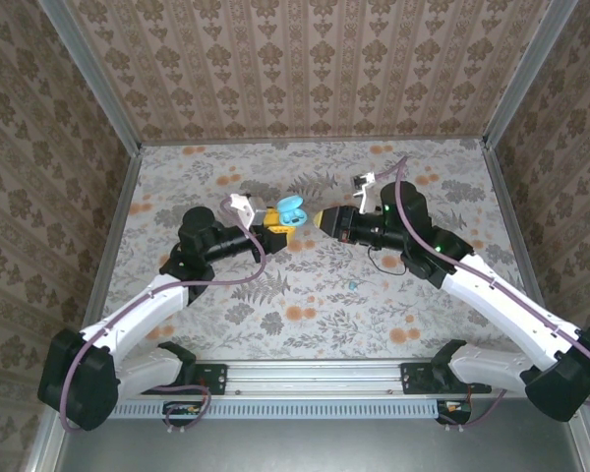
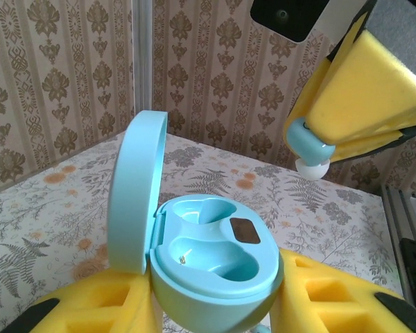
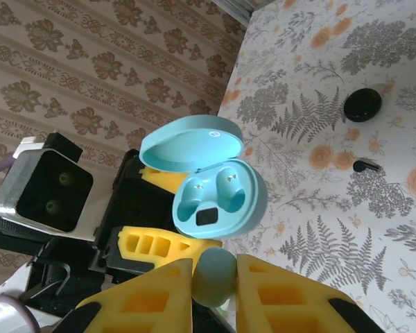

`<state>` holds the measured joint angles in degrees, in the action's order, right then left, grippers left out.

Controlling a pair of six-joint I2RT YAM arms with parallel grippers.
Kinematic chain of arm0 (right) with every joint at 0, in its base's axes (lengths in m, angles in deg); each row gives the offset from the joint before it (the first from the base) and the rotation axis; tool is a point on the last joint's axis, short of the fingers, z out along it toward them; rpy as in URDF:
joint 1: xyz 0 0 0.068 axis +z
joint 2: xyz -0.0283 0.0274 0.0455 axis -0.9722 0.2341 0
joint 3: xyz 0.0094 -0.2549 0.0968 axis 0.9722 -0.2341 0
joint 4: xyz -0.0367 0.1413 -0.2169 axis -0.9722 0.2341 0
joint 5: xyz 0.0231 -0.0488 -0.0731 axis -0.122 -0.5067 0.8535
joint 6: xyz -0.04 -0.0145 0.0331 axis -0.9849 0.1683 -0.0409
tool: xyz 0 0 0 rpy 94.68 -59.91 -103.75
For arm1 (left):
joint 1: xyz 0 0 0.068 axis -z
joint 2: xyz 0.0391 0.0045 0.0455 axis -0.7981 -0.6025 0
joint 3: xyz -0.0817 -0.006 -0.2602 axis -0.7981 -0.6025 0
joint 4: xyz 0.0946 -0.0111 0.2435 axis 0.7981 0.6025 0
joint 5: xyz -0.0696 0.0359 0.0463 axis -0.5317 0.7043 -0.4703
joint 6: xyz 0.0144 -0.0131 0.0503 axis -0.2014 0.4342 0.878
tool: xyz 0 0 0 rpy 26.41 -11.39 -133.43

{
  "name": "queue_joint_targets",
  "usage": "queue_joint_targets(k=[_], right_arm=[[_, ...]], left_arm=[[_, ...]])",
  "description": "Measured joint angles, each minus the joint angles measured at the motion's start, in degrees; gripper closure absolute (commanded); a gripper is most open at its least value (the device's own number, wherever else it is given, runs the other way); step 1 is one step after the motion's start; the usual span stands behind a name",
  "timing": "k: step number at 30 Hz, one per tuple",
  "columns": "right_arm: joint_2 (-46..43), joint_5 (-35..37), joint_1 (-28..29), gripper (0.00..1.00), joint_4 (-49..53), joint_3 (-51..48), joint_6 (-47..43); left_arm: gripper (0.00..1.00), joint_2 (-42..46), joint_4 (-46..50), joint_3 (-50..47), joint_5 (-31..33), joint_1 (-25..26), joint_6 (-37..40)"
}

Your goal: Insert the wireless bluetooth earbuds into the charging case

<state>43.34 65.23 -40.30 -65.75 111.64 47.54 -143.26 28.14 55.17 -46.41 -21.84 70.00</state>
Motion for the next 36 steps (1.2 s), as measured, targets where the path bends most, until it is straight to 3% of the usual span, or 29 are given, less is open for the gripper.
queue_joint_targets(k=[20,36], right_arm=[[9.9,-1.2,5.5,0.81,3.6,11.6,-5.5],[12.0,0.4,6.5,0.81,5.7,12.5,-8.3]], left_arm=[[0.63,-0.3,-0.4,0.0,0.4,0.7,0.6],[0.63,-0.3,0.0,0.0,0.6,0.7,0.6]])
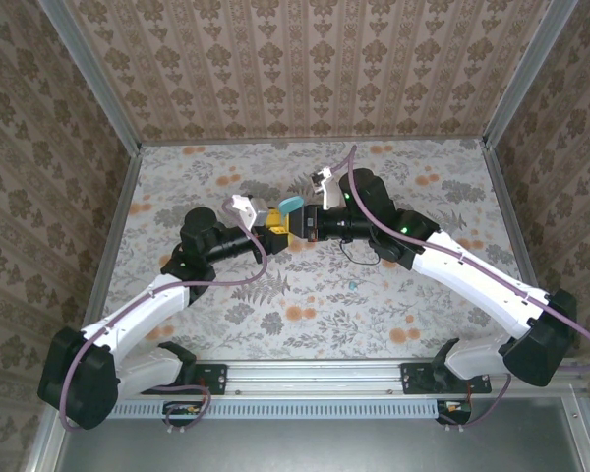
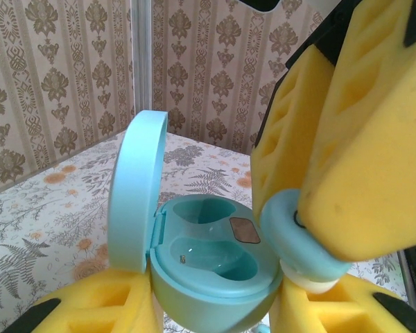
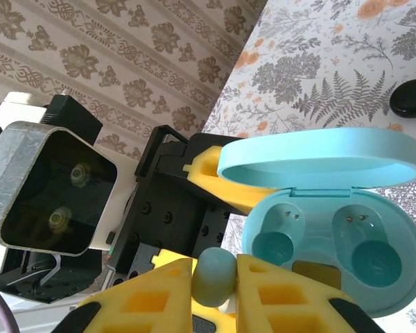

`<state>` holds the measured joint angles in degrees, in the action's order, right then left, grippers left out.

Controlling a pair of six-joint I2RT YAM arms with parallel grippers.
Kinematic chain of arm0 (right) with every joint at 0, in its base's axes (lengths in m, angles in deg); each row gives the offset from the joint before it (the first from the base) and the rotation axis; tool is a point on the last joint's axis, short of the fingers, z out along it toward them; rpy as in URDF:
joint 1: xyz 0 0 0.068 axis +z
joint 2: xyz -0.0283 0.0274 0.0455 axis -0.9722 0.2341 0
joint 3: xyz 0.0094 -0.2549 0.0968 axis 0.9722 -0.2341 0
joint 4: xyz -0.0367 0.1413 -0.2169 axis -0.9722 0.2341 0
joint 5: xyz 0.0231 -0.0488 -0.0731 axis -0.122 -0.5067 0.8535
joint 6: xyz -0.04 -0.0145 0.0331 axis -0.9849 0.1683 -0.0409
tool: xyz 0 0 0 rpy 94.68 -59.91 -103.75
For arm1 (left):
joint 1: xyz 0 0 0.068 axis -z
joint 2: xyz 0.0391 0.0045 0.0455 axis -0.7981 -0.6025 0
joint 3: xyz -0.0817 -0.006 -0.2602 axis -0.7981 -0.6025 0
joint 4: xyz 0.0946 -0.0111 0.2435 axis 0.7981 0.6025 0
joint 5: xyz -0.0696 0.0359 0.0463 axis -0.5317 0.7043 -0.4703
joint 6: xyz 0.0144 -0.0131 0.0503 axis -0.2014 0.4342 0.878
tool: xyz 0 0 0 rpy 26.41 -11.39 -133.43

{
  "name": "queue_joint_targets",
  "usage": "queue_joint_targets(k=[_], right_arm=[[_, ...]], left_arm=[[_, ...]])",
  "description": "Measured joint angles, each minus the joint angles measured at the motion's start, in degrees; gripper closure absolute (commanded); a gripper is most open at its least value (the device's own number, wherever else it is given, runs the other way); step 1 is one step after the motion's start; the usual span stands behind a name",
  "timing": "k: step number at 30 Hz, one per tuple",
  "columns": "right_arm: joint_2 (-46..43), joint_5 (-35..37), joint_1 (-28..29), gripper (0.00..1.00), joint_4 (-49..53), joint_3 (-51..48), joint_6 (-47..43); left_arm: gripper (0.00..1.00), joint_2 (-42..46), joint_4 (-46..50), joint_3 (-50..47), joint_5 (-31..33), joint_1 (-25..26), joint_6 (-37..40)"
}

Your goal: Insert the wireless bluetooth earbuds into the charging case

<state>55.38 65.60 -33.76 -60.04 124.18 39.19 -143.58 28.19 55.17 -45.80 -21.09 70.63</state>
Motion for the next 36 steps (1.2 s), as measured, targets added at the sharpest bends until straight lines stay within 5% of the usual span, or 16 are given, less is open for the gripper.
queue_joint_targets(k=[36], right_arm=[[1.5,3.0,0.0,0.78,1.4,1.4,-3.5]], left_arm=[[0.63,0.4,0.0,0.0,0.0,0.7,0.0]])
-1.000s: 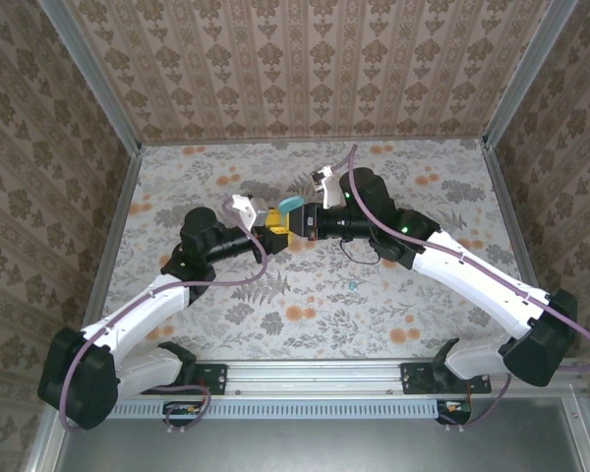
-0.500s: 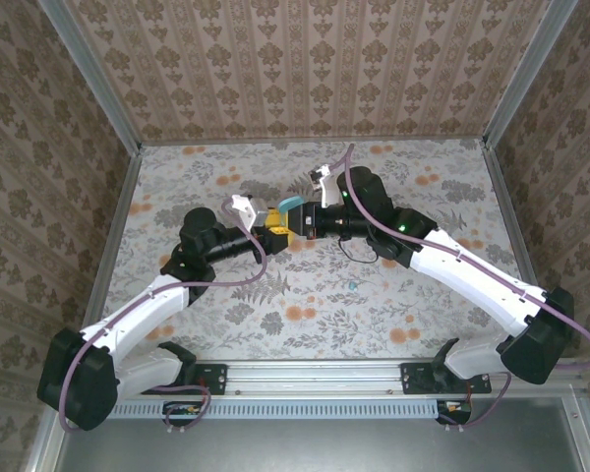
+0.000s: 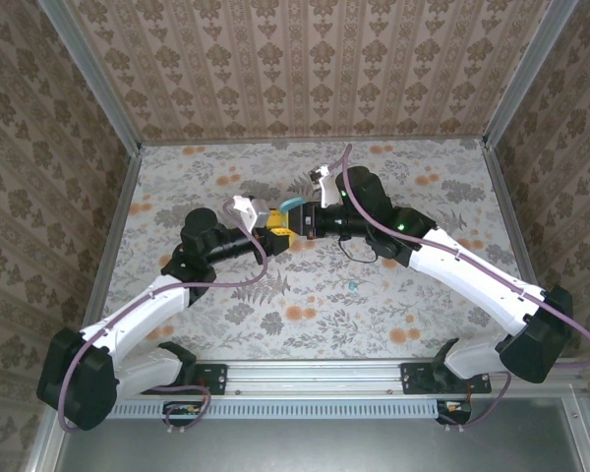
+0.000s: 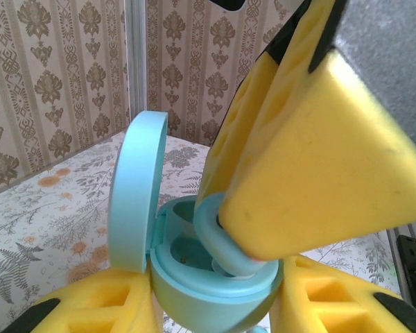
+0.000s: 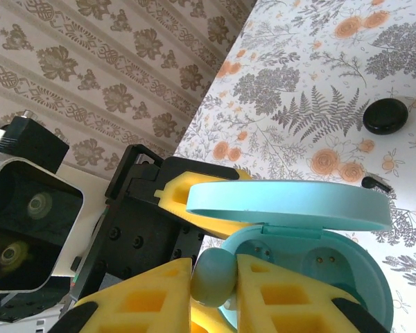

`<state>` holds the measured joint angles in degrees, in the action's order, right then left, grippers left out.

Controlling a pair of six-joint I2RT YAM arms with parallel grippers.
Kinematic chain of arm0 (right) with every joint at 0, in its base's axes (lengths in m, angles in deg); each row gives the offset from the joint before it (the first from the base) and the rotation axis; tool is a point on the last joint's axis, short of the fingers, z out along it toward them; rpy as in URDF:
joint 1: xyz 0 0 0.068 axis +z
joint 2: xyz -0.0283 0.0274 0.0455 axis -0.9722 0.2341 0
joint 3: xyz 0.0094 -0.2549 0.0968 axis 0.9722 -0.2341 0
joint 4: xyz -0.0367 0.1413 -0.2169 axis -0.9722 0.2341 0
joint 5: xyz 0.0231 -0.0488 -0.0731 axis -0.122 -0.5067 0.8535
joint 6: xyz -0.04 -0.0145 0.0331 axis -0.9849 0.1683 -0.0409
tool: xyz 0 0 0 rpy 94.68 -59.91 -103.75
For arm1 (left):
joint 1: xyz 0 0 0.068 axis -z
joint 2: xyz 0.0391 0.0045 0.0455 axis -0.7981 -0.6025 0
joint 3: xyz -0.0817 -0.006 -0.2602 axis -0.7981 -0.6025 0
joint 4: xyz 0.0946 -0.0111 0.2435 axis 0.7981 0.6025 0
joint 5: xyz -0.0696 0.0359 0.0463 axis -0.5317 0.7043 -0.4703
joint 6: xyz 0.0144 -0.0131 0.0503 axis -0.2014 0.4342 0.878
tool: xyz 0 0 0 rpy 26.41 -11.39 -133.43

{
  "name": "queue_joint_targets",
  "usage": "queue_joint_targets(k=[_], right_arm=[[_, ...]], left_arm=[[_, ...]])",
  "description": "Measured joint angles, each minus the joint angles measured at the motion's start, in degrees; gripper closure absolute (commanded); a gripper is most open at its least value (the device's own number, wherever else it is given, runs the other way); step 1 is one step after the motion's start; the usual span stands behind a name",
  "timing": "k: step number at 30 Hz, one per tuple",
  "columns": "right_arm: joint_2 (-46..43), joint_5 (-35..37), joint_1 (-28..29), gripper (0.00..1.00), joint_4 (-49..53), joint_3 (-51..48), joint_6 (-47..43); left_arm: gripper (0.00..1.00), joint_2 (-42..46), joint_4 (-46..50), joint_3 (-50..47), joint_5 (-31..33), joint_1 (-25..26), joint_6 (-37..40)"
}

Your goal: Insert the wireless bluetooth earbuds into the charging case

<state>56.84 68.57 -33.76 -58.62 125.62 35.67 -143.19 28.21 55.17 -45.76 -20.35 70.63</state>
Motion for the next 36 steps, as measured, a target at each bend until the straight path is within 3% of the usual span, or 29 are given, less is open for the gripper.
queue_joint_targets(k=[16,36], right_arm=[[0.0,0.3,0.1,0.65,1.8,0.8,-1.3],[-2.8,4.1,0.1,0.60,8.1,2.4,-2.8]], left_arm=[[0.63,0.0,0.6,0.0,0.3,0.0,0.0],[0.63,0.6,0.9,0.0,0.7,0.0,0.5]])
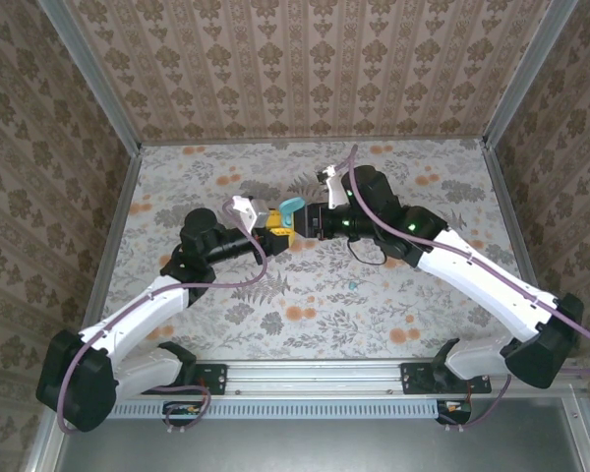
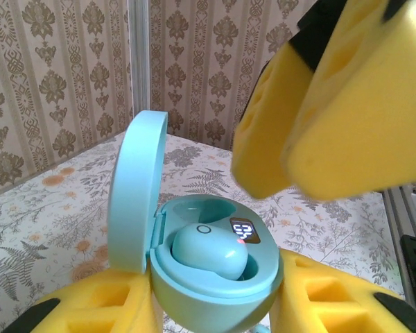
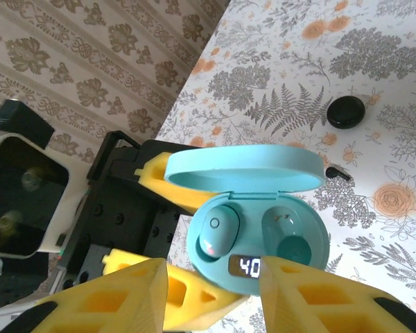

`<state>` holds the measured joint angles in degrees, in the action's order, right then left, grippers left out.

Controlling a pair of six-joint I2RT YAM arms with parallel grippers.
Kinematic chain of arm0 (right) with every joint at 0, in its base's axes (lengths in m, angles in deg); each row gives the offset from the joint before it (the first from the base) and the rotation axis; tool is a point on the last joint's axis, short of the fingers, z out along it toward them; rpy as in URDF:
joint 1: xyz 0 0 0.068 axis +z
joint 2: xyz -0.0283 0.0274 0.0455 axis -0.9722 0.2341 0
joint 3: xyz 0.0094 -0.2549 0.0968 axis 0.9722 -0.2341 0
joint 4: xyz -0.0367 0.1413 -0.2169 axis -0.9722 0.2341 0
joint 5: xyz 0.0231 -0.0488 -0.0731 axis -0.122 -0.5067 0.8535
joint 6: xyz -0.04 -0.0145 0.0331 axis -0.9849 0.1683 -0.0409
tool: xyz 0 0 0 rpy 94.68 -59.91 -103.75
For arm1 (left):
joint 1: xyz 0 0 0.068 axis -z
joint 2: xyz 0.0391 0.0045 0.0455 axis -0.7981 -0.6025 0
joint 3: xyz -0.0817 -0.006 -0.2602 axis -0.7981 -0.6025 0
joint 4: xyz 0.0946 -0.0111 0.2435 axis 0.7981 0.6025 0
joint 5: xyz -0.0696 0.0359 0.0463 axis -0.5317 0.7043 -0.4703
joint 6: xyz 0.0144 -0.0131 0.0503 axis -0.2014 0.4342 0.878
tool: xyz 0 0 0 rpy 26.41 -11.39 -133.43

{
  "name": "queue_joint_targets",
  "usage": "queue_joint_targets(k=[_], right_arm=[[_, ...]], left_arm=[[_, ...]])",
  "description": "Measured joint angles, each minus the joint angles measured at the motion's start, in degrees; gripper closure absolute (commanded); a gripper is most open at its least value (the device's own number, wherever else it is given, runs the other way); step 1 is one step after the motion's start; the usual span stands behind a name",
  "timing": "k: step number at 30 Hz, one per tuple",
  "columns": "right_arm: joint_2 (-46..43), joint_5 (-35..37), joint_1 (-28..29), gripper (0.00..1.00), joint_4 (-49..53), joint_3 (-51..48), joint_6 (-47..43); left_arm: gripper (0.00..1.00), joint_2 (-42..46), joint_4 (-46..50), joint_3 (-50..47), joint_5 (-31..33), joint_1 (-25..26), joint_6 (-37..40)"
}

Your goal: Insert the wireless bluetooth earbuds into the charging case

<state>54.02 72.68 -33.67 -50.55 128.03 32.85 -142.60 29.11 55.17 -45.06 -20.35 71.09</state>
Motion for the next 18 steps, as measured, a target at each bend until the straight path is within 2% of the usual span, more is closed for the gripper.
queue_joint_targets(k=[7,18], right_arm=[[-5.7,2.4,-1.5,0.57,2.6,0.0,-1.3],[-13.0,5.7,-10.0,0.53,10.9,-6.5,-2.5]], left_arm=[[0.63,0.1,0.8,0.0,0.6,0.0,0.4],[0.63,0.2,2.3,0.0,0.7,-0.1,0.4]])
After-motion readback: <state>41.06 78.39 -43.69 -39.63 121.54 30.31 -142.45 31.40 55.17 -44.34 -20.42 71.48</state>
